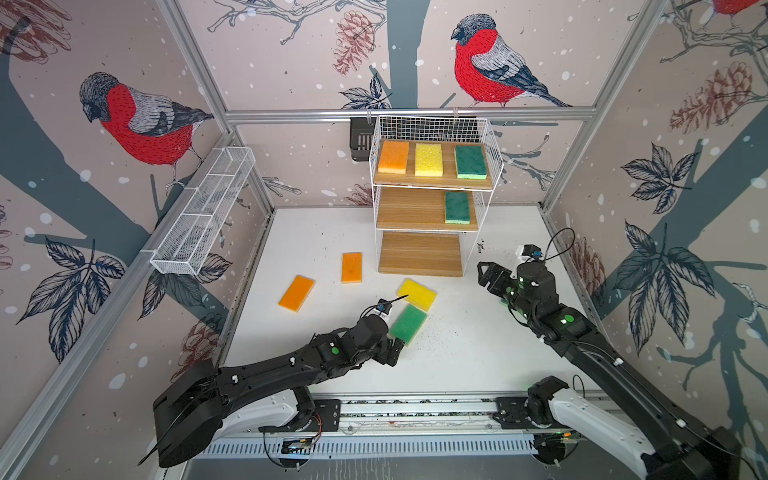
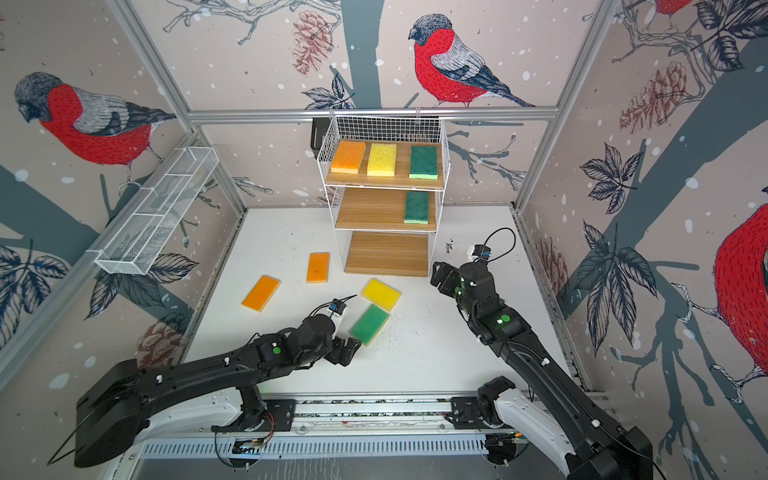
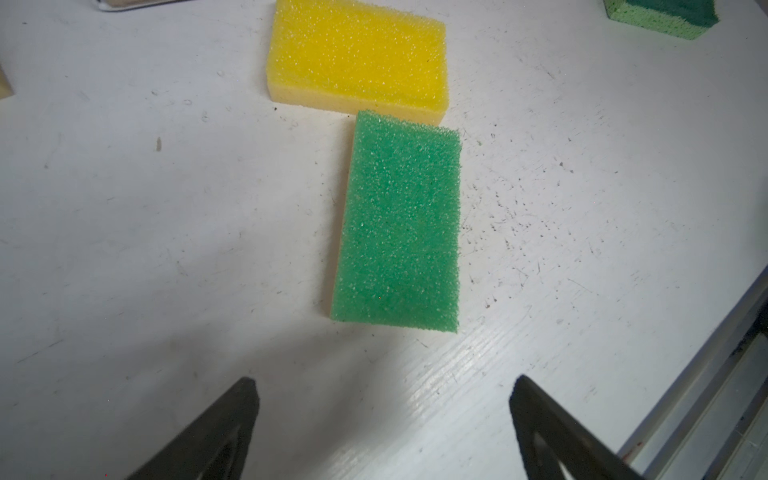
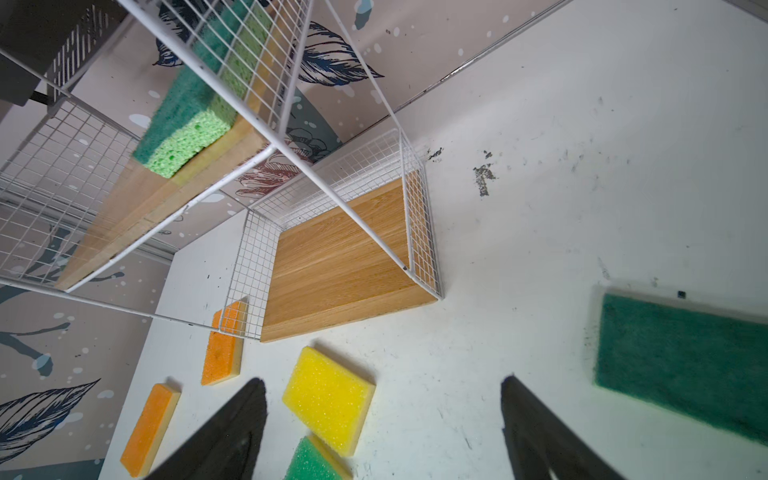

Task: Place and organize the cleaning sponges onto the shelf
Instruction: 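Move the open left gripper over the bright green sponge while the right gripper draws back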

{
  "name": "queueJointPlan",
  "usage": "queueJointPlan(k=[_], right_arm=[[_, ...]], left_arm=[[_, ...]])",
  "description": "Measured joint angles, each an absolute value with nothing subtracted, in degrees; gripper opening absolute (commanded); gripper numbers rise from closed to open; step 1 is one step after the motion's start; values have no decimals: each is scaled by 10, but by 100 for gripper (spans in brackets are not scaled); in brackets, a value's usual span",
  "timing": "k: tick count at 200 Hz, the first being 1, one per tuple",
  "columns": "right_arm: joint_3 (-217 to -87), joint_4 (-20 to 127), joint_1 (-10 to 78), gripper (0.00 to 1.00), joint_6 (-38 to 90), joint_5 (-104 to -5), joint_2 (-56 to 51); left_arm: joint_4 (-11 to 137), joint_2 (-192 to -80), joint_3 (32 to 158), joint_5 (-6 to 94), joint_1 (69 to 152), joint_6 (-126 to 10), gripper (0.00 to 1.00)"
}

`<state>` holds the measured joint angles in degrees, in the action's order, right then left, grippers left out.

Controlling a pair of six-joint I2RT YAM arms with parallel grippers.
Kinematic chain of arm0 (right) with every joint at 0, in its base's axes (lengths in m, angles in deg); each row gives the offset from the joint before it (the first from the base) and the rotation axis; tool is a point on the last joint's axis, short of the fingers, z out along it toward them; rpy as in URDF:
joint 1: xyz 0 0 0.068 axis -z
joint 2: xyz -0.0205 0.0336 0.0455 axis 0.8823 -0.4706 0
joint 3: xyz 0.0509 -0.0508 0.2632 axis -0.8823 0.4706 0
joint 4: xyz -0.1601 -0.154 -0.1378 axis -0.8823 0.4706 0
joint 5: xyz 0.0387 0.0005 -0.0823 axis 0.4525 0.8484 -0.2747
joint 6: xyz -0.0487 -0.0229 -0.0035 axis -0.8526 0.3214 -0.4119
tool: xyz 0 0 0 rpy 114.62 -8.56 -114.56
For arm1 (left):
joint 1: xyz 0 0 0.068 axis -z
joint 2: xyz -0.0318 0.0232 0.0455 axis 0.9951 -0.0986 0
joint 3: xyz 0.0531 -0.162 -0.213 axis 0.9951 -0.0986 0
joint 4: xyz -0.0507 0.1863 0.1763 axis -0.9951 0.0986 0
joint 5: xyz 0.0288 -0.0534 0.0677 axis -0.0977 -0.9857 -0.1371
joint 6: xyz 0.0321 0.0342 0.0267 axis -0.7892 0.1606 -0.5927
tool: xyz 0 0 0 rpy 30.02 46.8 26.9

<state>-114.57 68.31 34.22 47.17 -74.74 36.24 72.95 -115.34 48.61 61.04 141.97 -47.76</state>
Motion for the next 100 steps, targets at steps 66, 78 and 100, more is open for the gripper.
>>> queueJointPlan(k=[66, 78, 100], right_arm=[[-1142, 687, 353, 89, 471, -745, 367], [-1142, 687, 355, 89, 471, -744, 367], [-1142, 687, 361, 89, 469, -743, 367]], left_arm=[[685, -1222, 482, 621, 1425, -492, 97], [676, -1231, 481, 619, 1426, -492, 97], [663, -1246, 484, 608, 1427, -496, 97]])
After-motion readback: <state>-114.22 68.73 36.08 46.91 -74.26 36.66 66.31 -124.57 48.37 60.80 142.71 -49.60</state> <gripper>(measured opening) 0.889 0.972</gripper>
